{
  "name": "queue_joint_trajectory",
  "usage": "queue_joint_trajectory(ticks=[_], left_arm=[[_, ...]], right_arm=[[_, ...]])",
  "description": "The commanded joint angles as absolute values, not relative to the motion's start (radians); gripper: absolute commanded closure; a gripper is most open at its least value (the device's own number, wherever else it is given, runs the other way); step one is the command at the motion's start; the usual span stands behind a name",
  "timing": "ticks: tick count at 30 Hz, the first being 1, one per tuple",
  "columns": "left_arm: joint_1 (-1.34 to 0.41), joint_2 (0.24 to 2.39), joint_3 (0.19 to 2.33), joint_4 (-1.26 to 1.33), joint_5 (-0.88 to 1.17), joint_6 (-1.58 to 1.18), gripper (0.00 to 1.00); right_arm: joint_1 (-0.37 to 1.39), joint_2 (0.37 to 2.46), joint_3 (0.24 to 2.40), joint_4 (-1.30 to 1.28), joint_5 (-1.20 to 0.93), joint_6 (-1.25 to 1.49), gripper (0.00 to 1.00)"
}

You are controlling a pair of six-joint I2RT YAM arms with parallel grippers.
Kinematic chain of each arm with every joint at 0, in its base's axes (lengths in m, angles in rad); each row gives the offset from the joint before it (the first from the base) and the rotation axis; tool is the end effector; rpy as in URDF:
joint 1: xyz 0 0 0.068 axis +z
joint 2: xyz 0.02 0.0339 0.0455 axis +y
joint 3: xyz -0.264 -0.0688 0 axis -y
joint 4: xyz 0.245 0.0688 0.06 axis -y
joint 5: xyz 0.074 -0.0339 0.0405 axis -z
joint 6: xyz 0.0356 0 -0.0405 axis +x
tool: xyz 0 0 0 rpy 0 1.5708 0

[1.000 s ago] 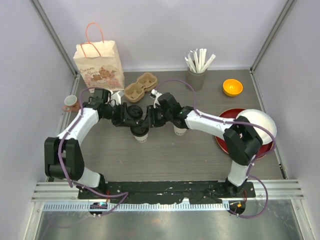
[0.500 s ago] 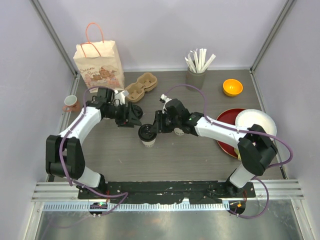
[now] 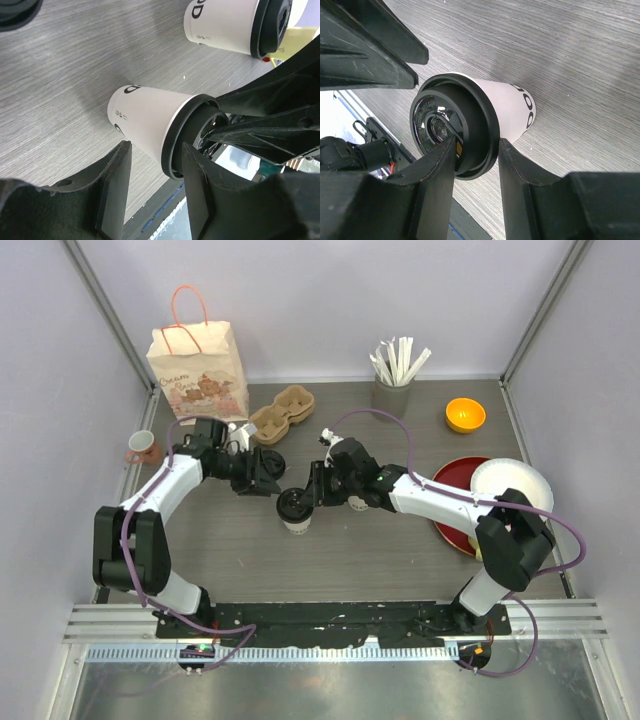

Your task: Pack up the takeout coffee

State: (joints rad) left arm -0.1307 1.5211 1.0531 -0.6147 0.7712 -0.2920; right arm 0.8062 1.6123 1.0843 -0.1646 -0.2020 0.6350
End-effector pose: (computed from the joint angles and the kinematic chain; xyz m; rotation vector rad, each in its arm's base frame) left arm 0.2935 -0.0636 0.2323 0.0524 2.6069 -1.1651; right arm 0.2417 0.2623 0.2361 -0.3246 2.4234 0.9429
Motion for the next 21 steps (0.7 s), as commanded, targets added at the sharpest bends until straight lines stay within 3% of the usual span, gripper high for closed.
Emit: queue_joint_trajectory(ticks=[1,9,12,13,21], left_arm=[[-0.153,1.534,1.013,-0.546,0.793,-0.314,0.52],[-0.161,1.555,0.974,-0.517,0.761,-0.336,0.65],[-0.161,1.551,0.925,-0.489,0.758,-0.353,0.78],[-0.161,1.549,0.901,-0.485,0.744,-0.356,0.87],[-0.161,1.545,0.809,-0.437,0.719,-0.4,0.96]], right_arm=[[0.815,1.601,1.074,-0.212,-0.149,0.626,0.64],[0.816,1.597,1.062,-0.199,-0.141,0.624,0.66],[0.816,1.594,1.048,-0.199,-0.133,0.627,0.66],[0.819,1.594,1.042,-0.199,-0.13,0.627,0.67],[0.825,1.572,0.976,-0.195,-0.11,0.646,0.69]])
